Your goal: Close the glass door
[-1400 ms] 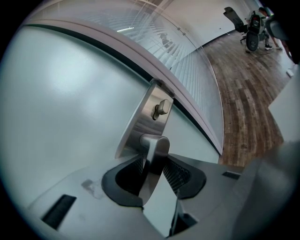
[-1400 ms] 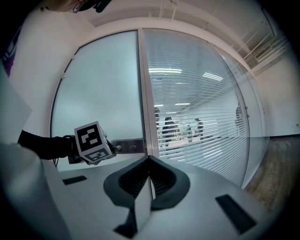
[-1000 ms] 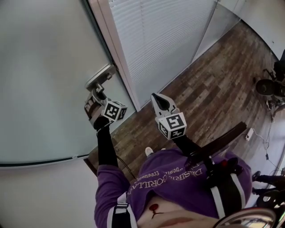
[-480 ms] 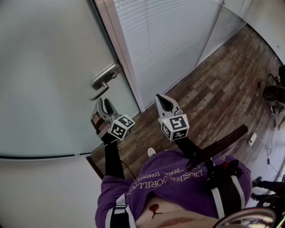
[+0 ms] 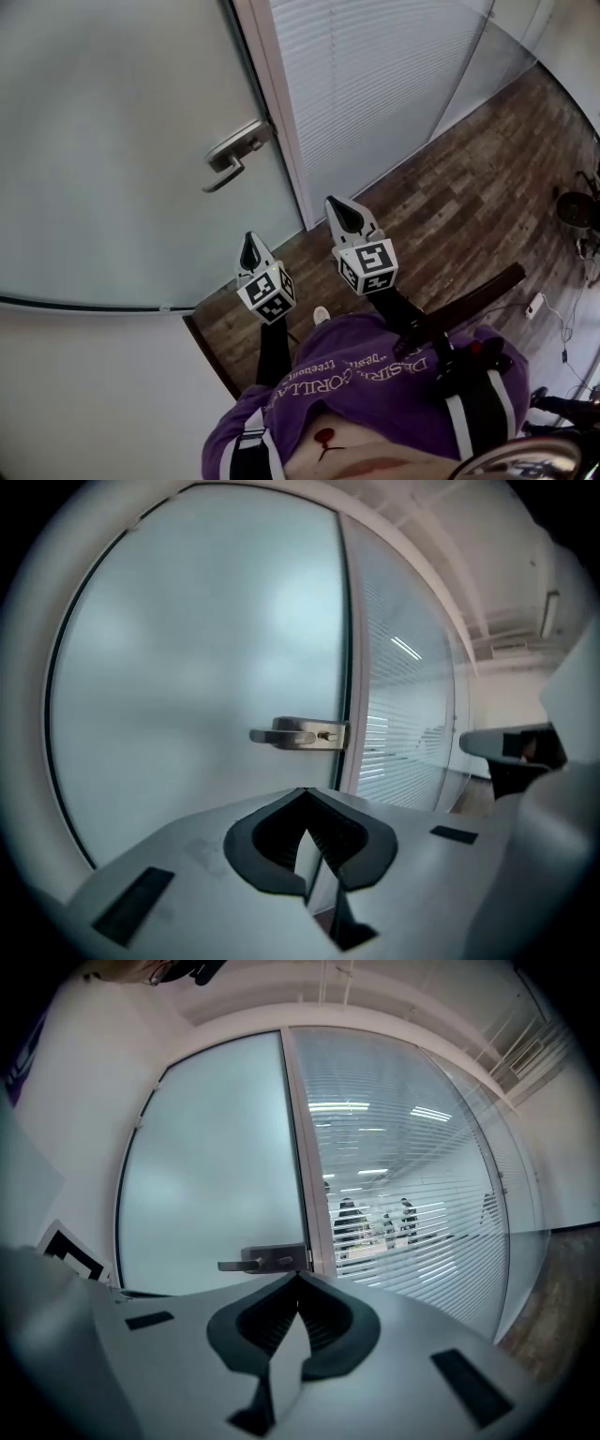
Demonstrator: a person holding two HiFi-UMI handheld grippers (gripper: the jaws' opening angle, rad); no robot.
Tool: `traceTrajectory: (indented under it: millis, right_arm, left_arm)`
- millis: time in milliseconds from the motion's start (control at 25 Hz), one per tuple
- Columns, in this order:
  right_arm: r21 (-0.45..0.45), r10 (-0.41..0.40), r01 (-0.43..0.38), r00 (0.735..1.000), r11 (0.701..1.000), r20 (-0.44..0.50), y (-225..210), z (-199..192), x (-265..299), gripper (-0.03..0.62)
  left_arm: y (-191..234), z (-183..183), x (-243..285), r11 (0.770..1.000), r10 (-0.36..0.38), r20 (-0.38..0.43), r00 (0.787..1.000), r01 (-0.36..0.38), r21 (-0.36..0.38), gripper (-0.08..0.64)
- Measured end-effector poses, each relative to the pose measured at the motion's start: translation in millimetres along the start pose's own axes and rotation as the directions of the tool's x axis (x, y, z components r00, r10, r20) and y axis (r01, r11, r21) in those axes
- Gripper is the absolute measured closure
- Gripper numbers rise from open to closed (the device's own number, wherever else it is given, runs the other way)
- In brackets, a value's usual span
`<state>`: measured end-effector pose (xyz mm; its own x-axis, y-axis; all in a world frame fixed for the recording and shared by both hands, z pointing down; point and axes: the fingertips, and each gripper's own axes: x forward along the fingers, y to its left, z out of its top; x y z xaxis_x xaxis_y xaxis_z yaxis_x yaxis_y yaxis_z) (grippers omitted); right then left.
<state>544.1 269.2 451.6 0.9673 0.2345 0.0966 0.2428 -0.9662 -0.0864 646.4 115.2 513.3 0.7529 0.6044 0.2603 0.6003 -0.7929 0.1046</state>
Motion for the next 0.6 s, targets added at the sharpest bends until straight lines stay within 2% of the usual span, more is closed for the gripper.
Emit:
traceTrajectory:
  millis: [40,80,280,600]
  right_arm:
    - [-0.002,0.006,-0.006,1.0,1.0,0.0,2.9,-0.5,-0.3,0.595]
    - [-0.005,0.013,-0.013,1.0,1.0,-0.001,5.7,-0.9,-1.1,0.595]
    - [-0.011,0.028,-0.028,1.0,1.0,-0.005,12.9,-1.6,-3.8,0.595]
    - [-0.025,0.023,-0.023,1.0,0.999,-0.007,14.0,-1.0,-7.7,0.595]
  left_arm:
    - [-0.4,-5.7,-2.6,0.999,-0.013,-0.007,1.0,0.012,-0.051,0.558]
    - [-1.4,-10.7,-5.2,0.998,-0.019,-0.016,1.0,0.018,-0.068,0.558]
    - [-8.6,-20.1,-13.3,0.999,-0.015,-0.042,0.999,0.016,0.044,0.558]
    - [-13.3,-16.7,-17.7,0.996,-0.034,-0.028,0.999,0.036,0.078,0.558]
